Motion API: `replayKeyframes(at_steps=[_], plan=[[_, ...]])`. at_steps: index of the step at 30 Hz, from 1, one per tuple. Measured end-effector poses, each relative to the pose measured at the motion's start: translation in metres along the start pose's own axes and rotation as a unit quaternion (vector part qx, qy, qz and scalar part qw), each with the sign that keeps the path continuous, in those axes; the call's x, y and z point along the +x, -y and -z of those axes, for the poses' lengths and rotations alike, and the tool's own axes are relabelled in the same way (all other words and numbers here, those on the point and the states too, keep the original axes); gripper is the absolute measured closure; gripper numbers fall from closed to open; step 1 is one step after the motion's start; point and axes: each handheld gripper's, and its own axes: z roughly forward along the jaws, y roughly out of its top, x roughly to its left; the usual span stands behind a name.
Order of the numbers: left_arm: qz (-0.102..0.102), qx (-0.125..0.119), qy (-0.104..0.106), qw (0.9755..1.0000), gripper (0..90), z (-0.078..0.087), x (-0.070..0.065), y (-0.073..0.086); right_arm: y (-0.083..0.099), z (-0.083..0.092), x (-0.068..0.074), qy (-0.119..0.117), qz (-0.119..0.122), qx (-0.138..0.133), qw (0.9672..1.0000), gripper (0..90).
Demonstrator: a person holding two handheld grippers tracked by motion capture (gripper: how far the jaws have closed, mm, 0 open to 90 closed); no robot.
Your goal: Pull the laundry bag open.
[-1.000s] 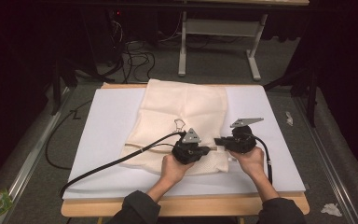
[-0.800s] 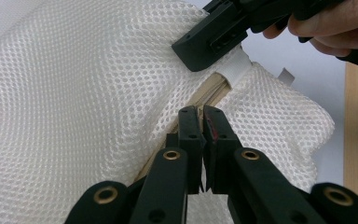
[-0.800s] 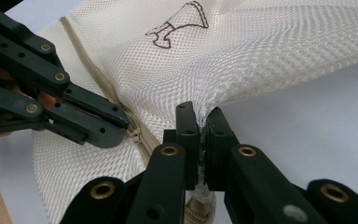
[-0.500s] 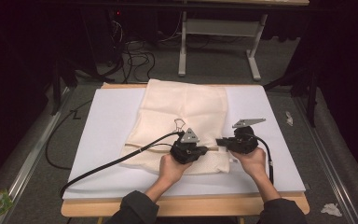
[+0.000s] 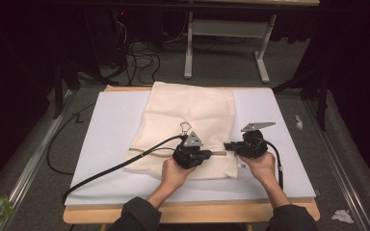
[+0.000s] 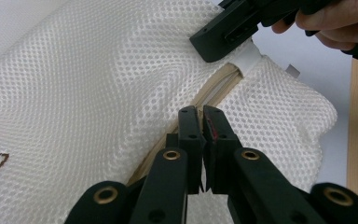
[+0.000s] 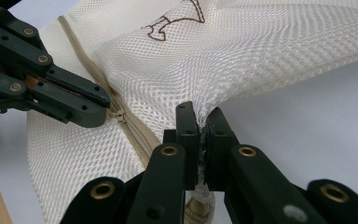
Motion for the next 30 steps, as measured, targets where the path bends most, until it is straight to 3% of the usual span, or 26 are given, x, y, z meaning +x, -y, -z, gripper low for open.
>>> replayKeyframes(at_steps=[20,30], plan=[[0.0,-0.004,-0.01,0.9999,87.1,0.01,0.003,0.005,0.002,-0.002,-0.001,0.011,0.0,0.003,0.9999,88.6],[-0.002,0.005,-0.016,0.9999,87.2,0.013,0.004,0.004,0.003,-0.002,-0.005,0.013,-0.007,0.004,0.9999,88.6]])
